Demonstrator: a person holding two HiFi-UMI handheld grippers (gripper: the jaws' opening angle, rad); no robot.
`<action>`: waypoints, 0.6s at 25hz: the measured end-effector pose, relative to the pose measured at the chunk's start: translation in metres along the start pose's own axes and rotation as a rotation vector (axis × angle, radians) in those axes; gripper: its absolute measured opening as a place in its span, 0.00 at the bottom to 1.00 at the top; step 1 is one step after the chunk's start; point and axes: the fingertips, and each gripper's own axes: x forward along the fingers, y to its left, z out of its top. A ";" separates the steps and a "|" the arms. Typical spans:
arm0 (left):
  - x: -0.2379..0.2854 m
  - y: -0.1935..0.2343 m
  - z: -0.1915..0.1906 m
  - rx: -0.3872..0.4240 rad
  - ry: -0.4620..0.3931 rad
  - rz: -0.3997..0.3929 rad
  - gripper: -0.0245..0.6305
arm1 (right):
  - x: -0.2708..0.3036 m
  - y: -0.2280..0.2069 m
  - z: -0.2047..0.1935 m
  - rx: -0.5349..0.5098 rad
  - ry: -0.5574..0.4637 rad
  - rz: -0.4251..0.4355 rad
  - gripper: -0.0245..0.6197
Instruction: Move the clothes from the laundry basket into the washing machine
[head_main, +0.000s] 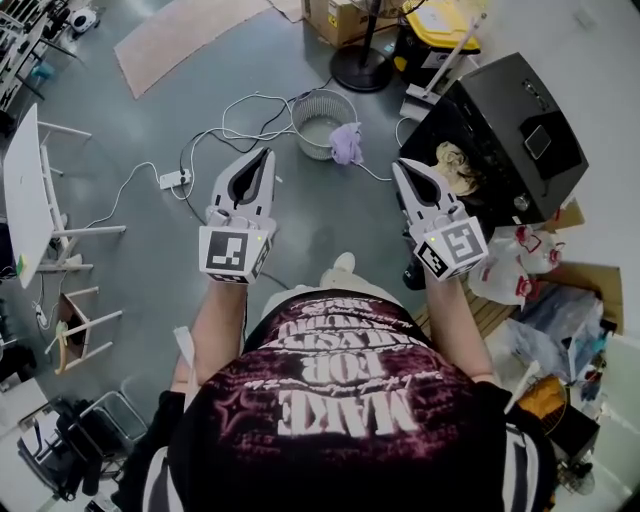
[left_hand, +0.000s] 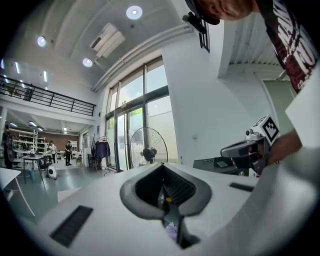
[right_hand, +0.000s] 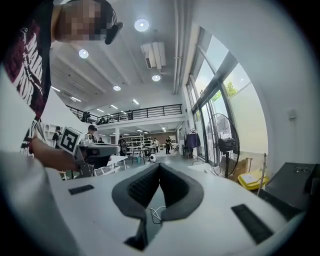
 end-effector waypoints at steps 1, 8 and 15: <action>0.004 0.000 -0.001 -0.001 0.002 0.005 0.04 | 0.001 -0.004 -0.001 0.003 0.001 0.006 0.05; 0.035 -0.017 0.004 -0.003 -0.001 0.015 0.04 | 0.004 -0.029 -0.006 0.011 0.006 0.059 0.05; 0.047 -0.028 0.000 -0.008 0.036 0.030 0.04 | 0.001 -0.051 -0.014 0.052 -0.004 0.080 0.05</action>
